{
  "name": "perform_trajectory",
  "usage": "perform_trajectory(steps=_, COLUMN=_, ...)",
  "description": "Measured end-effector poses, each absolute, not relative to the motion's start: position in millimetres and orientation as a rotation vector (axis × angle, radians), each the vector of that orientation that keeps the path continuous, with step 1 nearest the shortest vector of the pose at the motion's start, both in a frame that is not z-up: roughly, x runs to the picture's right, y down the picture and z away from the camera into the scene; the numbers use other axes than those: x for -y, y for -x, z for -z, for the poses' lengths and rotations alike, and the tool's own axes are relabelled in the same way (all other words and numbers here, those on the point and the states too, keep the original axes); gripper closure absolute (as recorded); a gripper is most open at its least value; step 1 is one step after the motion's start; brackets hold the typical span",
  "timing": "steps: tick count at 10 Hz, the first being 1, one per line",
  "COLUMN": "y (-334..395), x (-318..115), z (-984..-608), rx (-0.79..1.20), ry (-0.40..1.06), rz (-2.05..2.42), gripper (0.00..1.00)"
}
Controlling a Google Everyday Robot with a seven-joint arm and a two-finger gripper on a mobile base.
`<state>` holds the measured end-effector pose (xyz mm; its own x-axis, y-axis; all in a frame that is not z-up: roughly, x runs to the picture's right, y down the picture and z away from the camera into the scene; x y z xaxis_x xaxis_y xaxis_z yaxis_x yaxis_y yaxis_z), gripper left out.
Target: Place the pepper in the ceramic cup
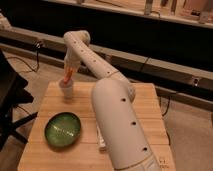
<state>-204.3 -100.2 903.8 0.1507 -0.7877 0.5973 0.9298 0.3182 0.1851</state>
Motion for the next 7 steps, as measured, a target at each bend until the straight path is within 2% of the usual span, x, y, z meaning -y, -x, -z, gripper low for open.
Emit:
perform_trajectory(steps=1, y=205.6, x=97.8, z=-904.9, rx=0.688, ry=0.253, rz=1.258, gripper=0.26)
perform_trajectory(steps=2, y=206.4, x=94.9, z=-905.9, rx=0.695, ry=0.256, rz=1.266, gripper=0.23)
perform_trajectory(steps=7, y=211.3, x=86.2, z=-904.4, rx=0.713, ry=0.254, rz=1.291, gripper=0.22)
